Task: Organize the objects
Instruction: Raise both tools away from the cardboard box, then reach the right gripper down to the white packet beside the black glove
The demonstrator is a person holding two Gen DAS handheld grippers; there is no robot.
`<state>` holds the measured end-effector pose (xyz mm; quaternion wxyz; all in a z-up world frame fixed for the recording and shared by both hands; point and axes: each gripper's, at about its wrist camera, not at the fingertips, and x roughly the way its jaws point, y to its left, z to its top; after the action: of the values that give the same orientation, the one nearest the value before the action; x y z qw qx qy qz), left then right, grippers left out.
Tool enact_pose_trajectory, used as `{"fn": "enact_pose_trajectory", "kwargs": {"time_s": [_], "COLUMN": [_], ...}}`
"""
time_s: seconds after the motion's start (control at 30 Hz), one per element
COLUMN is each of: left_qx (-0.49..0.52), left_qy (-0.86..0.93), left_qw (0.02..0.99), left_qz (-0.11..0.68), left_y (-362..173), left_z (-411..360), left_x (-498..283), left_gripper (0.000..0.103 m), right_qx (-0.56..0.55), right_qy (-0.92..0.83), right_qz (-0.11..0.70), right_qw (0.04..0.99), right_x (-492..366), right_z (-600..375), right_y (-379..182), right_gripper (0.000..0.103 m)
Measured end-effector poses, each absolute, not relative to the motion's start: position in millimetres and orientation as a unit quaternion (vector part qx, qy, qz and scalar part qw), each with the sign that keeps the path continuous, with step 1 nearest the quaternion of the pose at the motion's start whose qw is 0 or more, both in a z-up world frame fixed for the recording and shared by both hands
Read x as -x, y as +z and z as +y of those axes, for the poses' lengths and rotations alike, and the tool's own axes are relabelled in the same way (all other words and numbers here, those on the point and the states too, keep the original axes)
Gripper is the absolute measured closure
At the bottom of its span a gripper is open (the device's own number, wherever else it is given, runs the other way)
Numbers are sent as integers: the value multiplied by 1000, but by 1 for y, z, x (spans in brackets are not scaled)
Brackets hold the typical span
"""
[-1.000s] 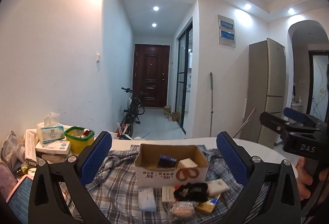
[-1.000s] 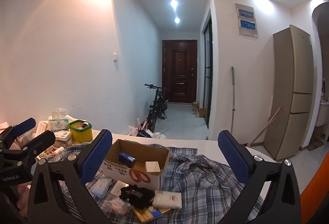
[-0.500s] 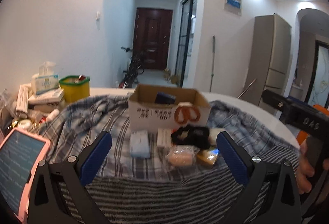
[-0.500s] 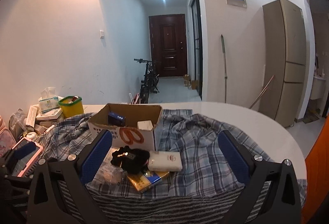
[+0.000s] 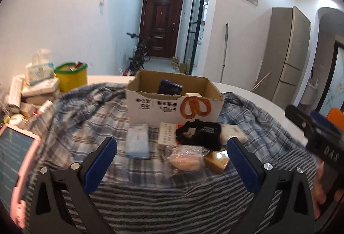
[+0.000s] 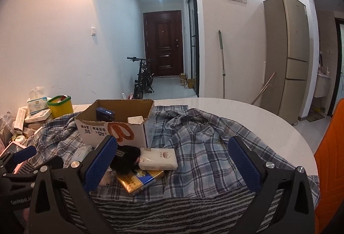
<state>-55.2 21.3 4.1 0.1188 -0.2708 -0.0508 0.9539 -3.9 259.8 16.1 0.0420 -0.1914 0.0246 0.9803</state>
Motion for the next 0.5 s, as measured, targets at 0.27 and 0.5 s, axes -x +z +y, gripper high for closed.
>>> {"fn": "enact_pose_trajectory", "kwargs": {"time_s": [0.27,0.5], "left_qx": [331,375], "left_qy": [935,919], "left_qw": [128,122], "left_qz": [-27,-4], "left_y": [-15,-33], "left_z": [50,71], "left_x": [90,108], "left_gripper": [0,0], "right_qx": [196,234], "right_qy": [979,970], "right_qz": [24,30], "right_qw": [57,54], "right_x": [14,30], "right_z": [273,290], "right_y": [11,-5], "right_gripper": [0,0]}}
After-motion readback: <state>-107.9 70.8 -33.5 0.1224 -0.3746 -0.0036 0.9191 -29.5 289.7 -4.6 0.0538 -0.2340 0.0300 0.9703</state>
